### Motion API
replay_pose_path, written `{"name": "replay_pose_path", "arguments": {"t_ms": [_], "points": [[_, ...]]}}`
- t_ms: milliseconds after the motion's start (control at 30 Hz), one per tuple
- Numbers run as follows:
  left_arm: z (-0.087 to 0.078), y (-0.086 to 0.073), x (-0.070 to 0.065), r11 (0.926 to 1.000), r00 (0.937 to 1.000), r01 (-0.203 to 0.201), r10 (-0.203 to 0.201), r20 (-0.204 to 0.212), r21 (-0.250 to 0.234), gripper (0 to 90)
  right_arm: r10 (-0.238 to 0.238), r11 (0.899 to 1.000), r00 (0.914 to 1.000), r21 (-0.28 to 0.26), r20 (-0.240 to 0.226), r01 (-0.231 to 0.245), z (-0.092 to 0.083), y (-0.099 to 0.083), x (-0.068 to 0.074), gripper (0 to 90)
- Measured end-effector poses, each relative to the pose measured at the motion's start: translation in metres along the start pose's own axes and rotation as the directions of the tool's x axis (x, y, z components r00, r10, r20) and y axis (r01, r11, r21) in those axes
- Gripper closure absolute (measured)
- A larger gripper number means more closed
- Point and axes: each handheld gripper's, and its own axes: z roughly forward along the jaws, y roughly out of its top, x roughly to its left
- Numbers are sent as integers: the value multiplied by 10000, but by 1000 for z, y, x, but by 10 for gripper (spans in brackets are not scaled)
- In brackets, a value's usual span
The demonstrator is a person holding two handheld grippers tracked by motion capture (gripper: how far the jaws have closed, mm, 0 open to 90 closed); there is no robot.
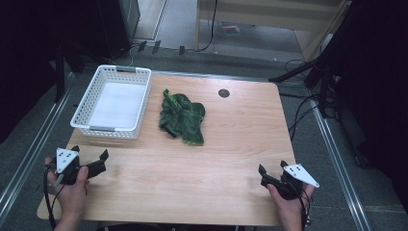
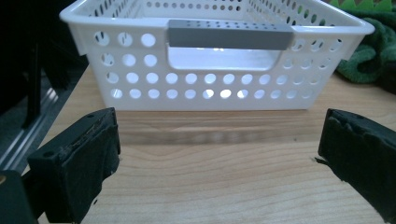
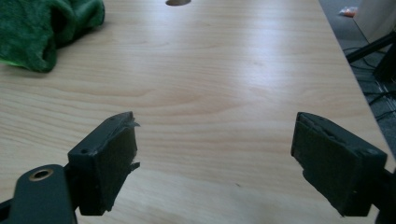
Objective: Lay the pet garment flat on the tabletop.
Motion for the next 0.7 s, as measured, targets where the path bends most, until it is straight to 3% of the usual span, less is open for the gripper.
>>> {"name": "replay_pose_path", "arguments": {"t_ms": [100, 133, 233, 267, 333, 467, 533, 567, 700], "points": [[-1, -1, -2, 9996, 9994, -242, 245, 245, -121, 0, -108, 9999, 9998, -66, -148, 107, 5, 7, 10, 170], [-1, -1, -1, 9995, 9991, -235, 242, 341, -202, 0, -161, 9998, 9991, -160, -405, 154, 11, 16, 24, 170], [-1, -1, 1, 9996, 9996, 103, -96, 253, -267, 0, -446, 9986, 9946, -314, -942, 418, 19, 32, 49, 170], [-1, -1, 5, 9984, 9990, 439, -436, 108, -359, 0, -617, 9976, 9922, -364, -1087, 580, 22, 37, 58, 170], [-1, -1, 6, 9974, 9982, 601, -602, -2, -392, 0, -859, 9960, 9846, -392, -1524, 808, 29, 47, 75, 170], [1, 0, 5, 9989, 9990, 405, -400, 216, -233, 0, -1320, 9912, 9727, -348, -1911, 1277, 48, 60, 107, 194], [1, 0, 5, 9994, 9992, 319, -316, 232, -150, 0, -1413, 9900, 9713, -278, -1914, 1385, 53, 62, 114, 202], [2, 1, 3, 9996, 9995, 268, -267, 146, -114, 0, -1618, 9867, 9649, -184, -2070, 1615, 64, 64, 127, 217], [5, 2, 0, 10000, 10000, -41, 41, 5, 46, 0, -1882, 9799, 9537, 203, -2347, 1984, 90, 69, 149, 266]]}}
